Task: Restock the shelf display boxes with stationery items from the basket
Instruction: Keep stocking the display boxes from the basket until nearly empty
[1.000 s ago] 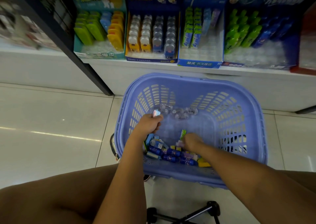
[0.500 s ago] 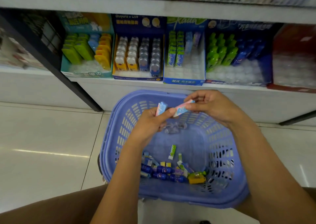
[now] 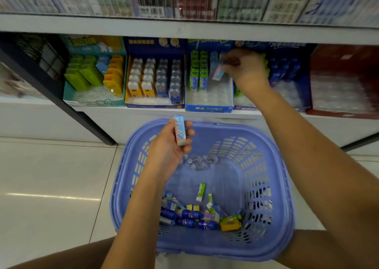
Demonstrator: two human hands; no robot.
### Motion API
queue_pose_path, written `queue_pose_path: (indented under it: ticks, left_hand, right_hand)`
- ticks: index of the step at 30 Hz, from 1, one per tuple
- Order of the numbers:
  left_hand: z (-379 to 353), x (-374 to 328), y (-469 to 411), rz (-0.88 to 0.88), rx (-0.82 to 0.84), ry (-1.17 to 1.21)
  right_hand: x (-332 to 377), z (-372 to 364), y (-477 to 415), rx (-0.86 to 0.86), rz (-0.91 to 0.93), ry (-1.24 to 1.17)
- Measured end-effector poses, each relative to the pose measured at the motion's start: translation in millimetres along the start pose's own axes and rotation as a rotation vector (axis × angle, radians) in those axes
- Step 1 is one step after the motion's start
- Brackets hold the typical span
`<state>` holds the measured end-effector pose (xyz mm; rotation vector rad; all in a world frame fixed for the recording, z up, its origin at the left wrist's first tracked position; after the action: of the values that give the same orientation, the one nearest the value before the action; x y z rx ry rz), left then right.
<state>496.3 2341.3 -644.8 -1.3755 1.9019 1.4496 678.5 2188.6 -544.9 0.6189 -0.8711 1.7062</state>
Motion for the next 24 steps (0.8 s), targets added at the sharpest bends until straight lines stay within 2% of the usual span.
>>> queue_pose_path:
  ticks: [6, 12, 18, 24]
  left_hand:
    - [1, -2, 0, -0.011, 0.015, 0.029]
    - [9, 1, -5, -0.026, 0.018, 0.014]
    - [17, 0, -5, -0.110, -0.013, -0.254]
    - [10, -4, -2, -0.163, 0.069, -0.232]
  right_hand:
    - [-1, -24, -23, 0.143, 0.058, 0.149]
    - [-2, -16, -31, 0.082, 0.049, 0.138]
    - [1, -29, -29, 0.154, 0.059, 0.209]
    - [-3, -30, -20, 0.122, 0.048, 0.267]
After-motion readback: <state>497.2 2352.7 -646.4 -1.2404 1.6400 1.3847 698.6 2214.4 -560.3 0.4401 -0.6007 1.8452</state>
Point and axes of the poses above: each hand's wrist, its own y-axis away from the middle knuckle, its own z-axis out of the back of the hand, x = y × z, the point moved 9 cm from there along -y, towards the middle knuckle, and after that the axes turned 8 degrees about -y, right-handed, at the moved point
